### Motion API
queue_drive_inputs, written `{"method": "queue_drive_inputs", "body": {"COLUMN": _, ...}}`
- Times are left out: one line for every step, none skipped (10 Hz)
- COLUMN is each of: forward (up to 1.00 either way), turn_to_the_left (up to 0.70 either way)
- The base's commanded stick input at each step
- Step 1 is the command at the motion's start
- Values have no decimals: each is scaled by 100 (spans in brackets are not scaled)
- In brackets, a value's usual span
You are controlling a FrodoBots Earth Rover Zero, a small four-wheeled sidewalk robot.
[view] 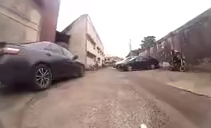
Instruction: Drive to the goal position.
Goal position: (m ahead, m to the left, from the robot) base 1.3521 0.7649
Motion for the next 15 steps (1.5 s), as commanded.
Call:
{"method": "queue_drive_inputs", "body": {"forward": 70, "turn_to_the_left": 35}}
{"method": "queue_drive_inputs", "body": {"forward": 70, "turn_to_the_left": 35}}
{"method": "queue_drive_inputs", "body": {"forward": 70, "turn_to_the_left": 35}}
{"method": "queue_drive_inputs", "body": {"forward": 70, "turn_to_the_left": 35}}
{"method": "queue_drive_inputs", "body": {"forward": 70, "turn_to_the_left": 35}}
{"method": "queue_drive_inputs", "body": {"forward": 70, "turn_to_the_left": 35}}
{"method": "queue_drive_inputs", "body": {"forward": 70, "turn_to_the_left": 35}}
{"method": "queue_drive_inputs", "body": {"forward": 70, "turn_to_the_left": 35}}
{"method": "queue_drive_inputs", "body": {"forward": 70, "turn_to_the_left": 35}}
{"method": "queue_drive_inputs", "body": {"forward": 70, "turn_to_the_left": 35}}
{"method": "queue_drive_inputs", "body": {"forward": 70, "turn_to_the_left": 35}}
{"method": "queue_drive_inputs", "body": {"forward": 70, "turn_to_the_left": 35}}
{"method": "queue_drive_inputs", "body": {"forward": 70, "turn_to_the_left": 35}}
{"method": "queue_drive_inputs", "body": {"forward": 70, "turn_to_the_left": 35}}
{"method": "queue_drive_inputs", "body": {"forward": 70, "turn_to_the_left": 35}}
